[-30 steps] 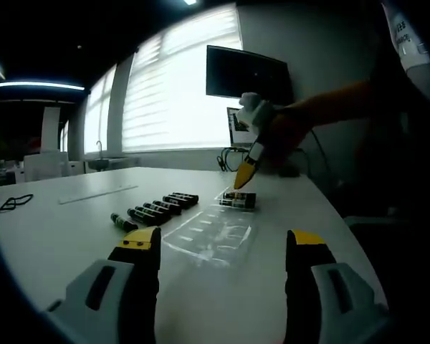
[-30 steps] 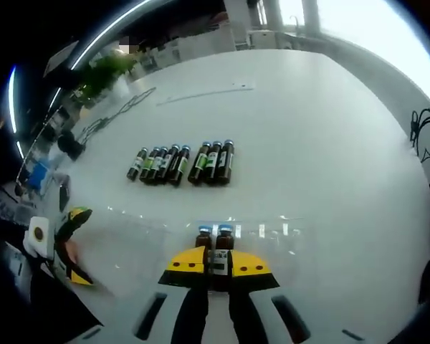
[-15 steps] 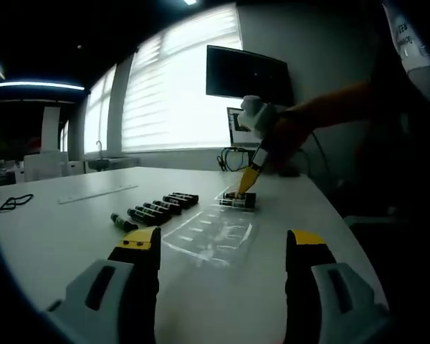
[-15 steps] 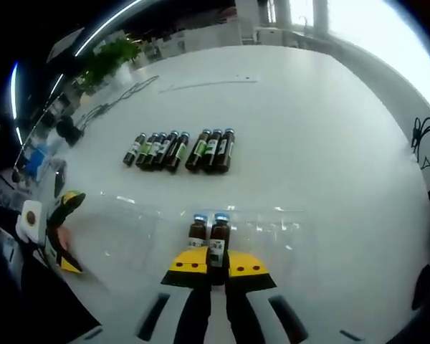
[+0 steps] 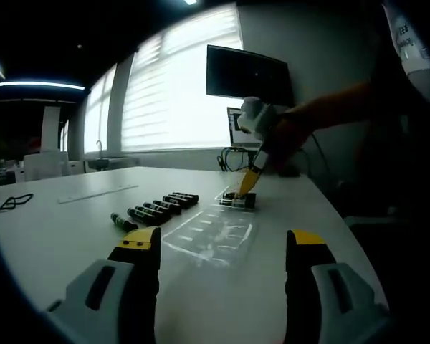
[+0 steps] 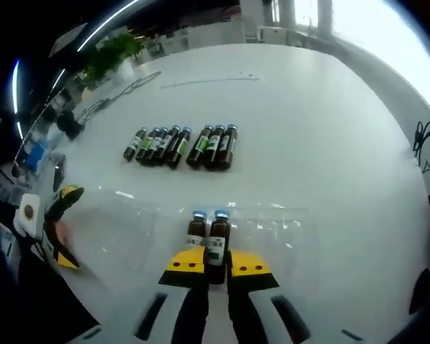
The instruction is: Grip medicine bottles put into box
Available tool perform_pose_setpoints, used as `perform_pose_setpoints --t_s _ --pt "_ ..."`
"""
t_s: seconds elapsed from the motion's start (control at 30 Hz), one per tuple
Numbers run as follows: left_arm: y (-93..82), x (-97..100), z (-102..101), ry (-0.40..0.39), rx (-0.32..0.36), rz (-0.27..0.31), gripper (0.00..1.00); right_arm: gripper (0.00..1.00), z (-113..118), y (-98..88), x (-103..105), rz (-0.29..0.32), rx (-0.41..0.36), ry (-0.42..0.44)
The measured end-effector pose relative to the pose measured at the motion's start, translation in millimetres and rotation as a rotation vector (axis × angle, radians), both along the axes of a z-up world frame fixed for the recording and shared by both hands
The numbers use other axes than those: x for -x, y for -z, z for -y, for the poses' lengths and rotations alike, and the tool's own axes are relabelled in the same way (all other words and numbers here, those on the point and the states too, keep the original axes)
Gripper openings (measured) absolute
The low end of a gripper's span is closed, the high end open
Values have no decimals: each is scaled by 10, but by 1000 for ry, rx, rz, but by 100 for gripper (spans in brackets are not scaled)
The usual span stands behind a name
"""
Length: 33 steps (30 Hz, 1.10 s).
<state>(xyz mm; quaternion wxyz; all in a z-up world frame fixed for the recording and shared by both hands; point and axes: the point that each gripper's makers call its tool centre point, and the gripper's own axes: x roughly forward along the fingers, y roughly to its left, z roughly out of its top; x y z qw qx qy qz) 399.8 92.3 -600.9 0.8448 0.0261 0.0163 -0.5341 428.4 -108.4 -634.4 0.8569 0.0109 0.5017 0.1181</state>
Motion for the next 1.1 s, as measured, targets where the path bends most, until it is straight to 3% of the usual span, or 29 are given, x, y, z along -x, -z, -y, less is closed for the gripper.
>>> perform_pose_setpoints --t_s 0.13,0.97,1.03,1.07,1.1 --pt "-1 6 -2 0 0 1 63 0 -1 -43 -23 10 -13 16" --pt "-3 14 -10 1 -2 4 63 0 -21 -26 -10 45 22 -17" --pt "-3 15 -9 1 -3 5 63 0 -26 37 -11 34 34 -23" --pt "-3 15 -10 1 -3 5 63 0 -61 48 -33 55 28 -76" --pt "-4 14 -10 1 -3 5 63 0 -43 42 -22 46 27 -37"
